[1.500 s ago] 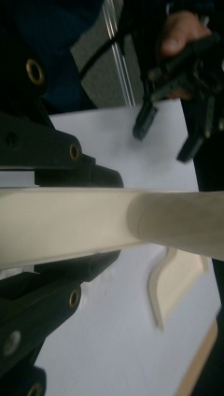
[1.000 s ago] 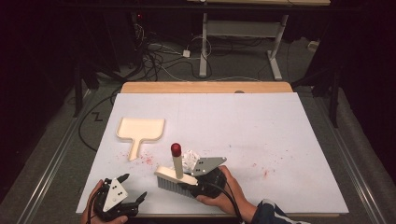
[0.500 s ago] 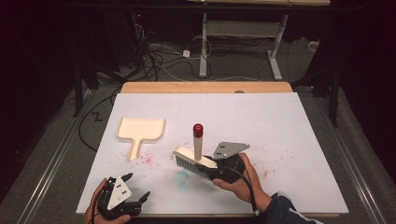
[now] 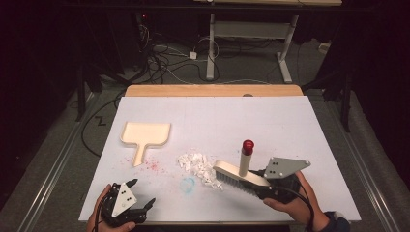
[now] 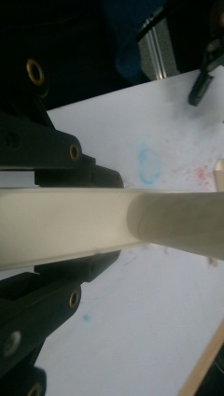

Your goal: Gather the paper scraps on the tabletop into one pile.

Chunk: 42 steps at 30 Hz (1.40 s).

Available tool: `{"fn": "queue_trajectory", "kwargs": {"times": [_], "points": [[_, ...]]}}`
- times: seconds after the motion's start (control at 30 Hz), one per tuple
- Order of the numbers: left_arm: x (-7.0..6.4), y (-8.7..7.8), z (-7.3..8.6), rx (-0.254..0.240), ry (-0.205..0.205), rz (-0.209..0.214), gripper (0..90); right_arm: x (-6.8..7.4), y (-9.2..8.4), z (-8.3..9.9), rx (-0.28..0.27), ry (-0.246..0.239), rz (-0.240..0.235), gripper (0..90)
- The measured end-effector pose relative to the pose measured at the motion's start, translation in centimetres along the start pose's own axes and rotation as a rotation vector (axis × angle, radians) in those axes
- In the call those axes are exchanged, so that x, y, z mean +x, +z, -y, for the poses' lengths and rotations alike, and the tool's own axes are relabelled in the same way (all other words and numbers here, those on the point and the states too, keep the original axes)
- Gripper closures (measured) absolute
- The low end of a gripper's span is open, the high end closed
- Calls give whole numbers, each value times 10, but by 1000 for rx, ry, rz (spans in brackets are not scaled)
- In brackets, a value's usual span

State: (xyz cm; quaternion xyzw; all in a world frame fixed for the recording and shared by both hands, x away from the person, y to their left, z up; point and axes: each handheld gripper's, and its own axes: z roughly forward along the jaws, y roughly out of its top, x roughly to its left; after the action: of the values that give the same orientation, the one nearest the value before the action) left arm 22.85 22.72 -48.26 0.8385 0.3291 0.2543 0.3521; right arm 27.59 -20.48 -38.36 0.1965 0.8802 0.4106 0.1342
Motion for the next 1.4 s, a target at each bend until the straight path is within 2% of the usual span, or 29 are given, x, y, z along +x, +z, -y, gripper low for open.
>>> {"fn": "queue_trajectory", "kwargs": {"times": [0.17,0.3,0.37,0.47,0.57,0.7,0.73,0.87,0.97,1.07,1.2,1.23,1.4], "points": [[0,1,0,7,4,-2,169,3,-6,20,79,10,31,675],[-1,2,-1,11,13,-3,169,6,8,27,112,28,-9,676],[-1,2,-1,12,17,-1,169,9,17,24,110,23,-38,676],[0,3,-1,6,27,-2,169,14,32,16,106,-10,-38,676],[0,3,0,11,12,4,169,13,46,9,97,-28,-43,676],[-1,4,0,14,14,7,169,6,60,-1,73,-19,-36,676],[0,5,0,10,24,4,169,4,62,-3,64,-15,-30,676],[-1,6,-1,21,19,10,169,-1,67,-11,26,0,-18,677],[-1,6,-1,15,29,7,169,-2,66,-13,0,2,-21,676],[-1,6,-1,22,17,11,169,-3,62,-12,-7,6,-20,676],[0,6,-1,15,32,4,169,-4,56,-11,-13,13,-18,677],[-1,5,-1,18,18,7,169,-5,54,-10,-18,12,-17,677],[0,4,0,16,13,4,169,-14,23,-8,-105,45,-13,677]]}}
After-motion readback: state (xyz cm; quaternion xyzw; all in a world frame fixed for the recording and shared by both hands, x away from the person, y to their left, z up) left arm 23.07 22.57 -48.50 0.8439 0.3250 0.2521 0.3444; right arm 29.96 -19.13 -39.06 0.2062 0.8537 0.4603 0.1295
